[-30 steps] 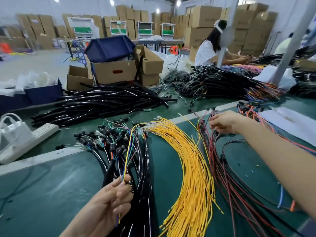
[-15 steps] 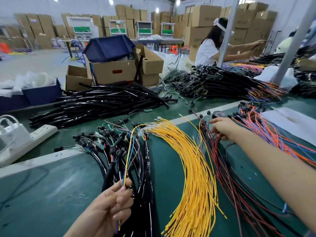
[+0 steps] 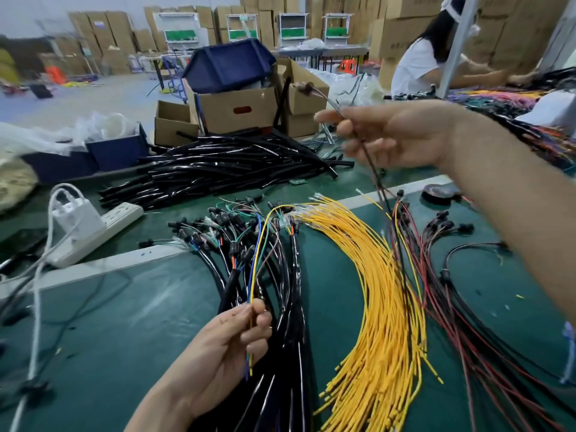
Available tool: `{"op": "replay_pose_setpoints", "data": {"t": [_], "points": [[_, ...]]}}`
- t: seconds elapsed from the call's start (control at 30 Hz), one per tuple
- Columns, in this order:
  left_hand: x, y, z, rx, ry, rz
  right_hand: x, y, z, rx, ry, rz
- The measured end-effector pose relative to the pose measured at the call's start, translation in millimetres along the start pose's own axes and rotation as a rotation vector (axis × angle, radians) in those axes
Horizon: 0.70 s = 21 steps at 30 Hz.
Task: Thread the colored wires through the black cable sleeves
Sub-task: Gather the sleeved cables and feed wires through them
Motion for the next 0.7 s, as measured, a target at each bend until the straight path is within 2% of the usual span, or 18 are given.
{"op": "replay_pose_setpoints", "data": {"t": [0.1, 0.17, 0.23, 0.33, 0.47, 0.6, 0.7], "points": [[-5.4, 5.3, 0.7, -0.105, -0.066, 0.007, 27.6, -63.5, 9.7, 0.152, 0.042, 0.147], [-6.4, 1.0, 0.0, -0.109, -0.087, 0.044, 23.4, -90.7, 20.5, 0.171, 0.043, 0.242], [-5.2, 1.6, -1.8, -0.128, -0.095, 0.063, 2.0, -105.0, 34.6, 0.152, 0.031, 0.175], [-0.8, 6.1, -4.9, -0.134, -0.094, 0.053, -46.4, -106.0, 54.3, 0.079, 0.009, -0.008], [-1.2, 7.0, -4.9, -0.146, -0.065, 0.070, -78.4, -82.3, 72.0, -0.101, 0.059, -0.088], [-4.7, 13.8, -5.0, -0.192, -0.081, -0.026, -82.4, -54.5, 80.7, -0.260, 0.078, -0.090], [-3.4, 16.9, -6.7, -0.180, -0.059, -0.024, -87.5, -42.2, 84.9, -0.353, 0.080, -0.006]]}}
Point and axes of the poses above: each hand's wrist, its own z-axis towards the middle knuckle, its own y-axis out of the back of the hand, x = y × z, the point moved 9 cm from there along z, towards the middle knuckle, and after that the axes turned 5 degrees about y, right-handed, at the moved point
